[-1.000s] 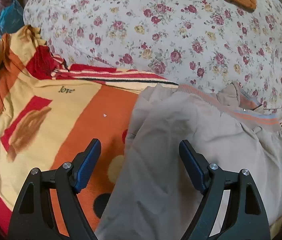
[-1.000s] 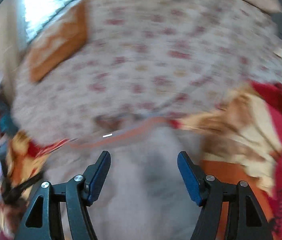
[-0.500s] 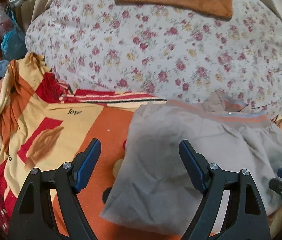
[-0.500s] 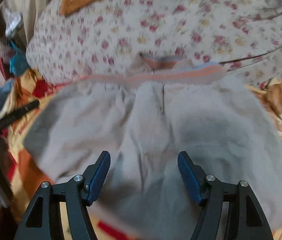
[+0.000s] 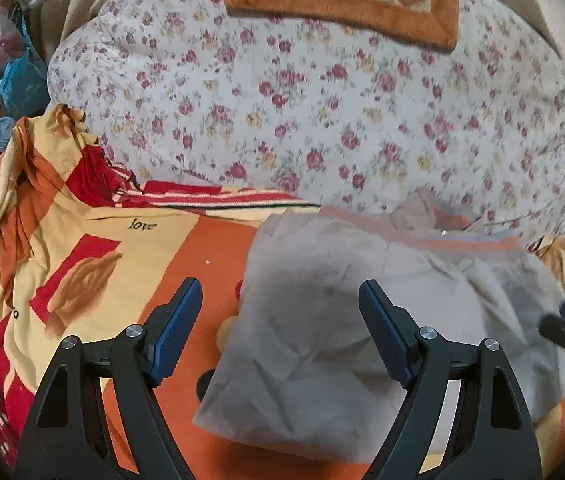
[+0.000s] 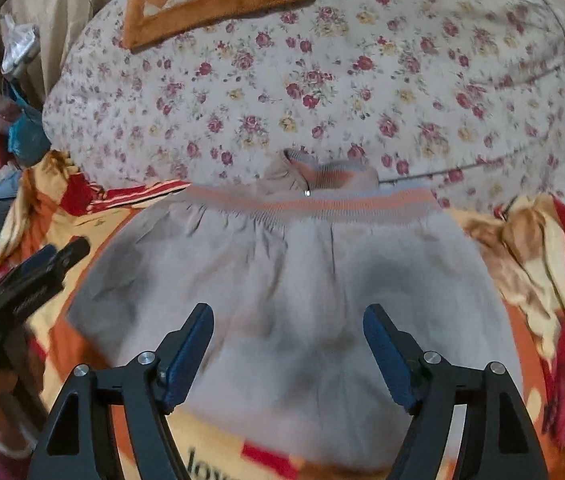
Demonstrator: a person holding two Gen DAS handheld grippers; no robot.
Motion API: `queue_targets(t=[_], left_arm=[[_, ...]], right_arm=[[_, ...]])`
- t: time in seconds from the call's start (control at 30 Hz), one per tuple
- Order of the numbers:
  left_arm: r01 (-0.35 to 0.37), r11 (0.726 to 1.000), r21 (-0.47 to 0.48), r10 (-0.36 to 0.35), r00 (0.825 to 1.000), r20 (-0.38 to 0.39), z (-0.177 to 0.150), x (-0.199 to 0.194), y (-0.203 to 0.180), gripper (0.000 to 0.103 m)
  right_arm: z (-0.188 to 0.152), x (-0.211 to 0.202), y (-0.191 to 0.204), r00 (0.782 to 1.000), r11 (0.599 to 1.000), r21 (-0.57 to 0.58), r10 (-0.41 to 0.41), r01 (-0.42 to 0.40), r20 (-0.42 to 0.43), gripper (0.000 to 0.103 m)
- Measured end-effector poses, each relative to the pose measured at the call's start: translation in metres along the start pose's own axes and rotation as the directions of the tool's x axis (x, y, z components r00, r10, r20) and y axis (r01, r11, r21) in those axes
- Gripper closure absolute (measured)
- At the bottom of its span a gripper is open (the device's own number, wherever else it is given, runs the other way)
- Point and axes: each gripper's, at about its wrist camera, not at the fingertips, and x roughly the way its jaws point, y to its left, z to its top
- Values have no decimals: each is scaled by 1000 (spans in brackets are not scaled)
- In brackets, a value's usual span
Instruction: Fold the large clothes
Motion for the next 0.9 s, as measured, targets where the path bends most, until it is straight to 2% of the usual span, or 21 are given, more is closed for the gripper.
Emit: queue_targets(t=[0.07,0.1,0.17,0.2,0.27,0.3,0.47,0.6,0.67,0.7,0.77,0.8,0.87,0.9], left_arm=[[-20,1000,14,20,1000,-19,-1,10,-2,22],[-27,999,19,27,999,-33,-3,16,-3,22],[-24,999,22,25,998,-64,-6,27,-4,22],[-21,1000,23,23,996,-85,-7,34,-5,22],[-28,999,25,31,993,-114,-9,46,-5,22],[-31,999,26,34,992,-125,-11,51,-5,22],[-7,1000,-21,2,981,-196,-15,76,3,21],[-8,999,-50,-2,981,-194,-14,74,10,21],[-12,999,-48,3,982,-187,-13,71,11,21],[-14,999,-47,6,983,-184,-13,70,11,21],[-15,999,-45,7,983,-185,-13,70,11,22],[-17,999,-43,8,983,-185,-14,70,10,21],[-18,999,-39,10,983,-182,-15,70,10,21],[-19,999,-36,12,984,-180,-15,69,10,21]], right_arm=[[2,18,4,999,999,-38,-29,30,26,29],[0,29,5,998,996,-63,-54,56,36,36],[-4,51,2,998,995,-78,-52,54,22,48],[-8,65,-2,999,996,-74,-44,43,-3,48],[-13,92,-14,998,998,-57,-42,40,-35,48],[-13,97,-17,999,998,-59,-36,35,-23,47],[2,104,-27,999,996,-78,-34,32,-23,46],[5,86,-42,999,999,37,7,-5,-52,46],[5,64,-44,997,994,88,70,-68,-23,45],[4,57,-43,997,992,95,81,-80,-7,41],[-3,52,-37,997,995,62,75,-75,2,31],[-6,57,-34,998,997,36,65,-64,-20,31],[-18,81,-29,993,1000,-5,18,-19,-119,31],[-22,86,-27,994,1000,-13,2,-4,-112,31]])
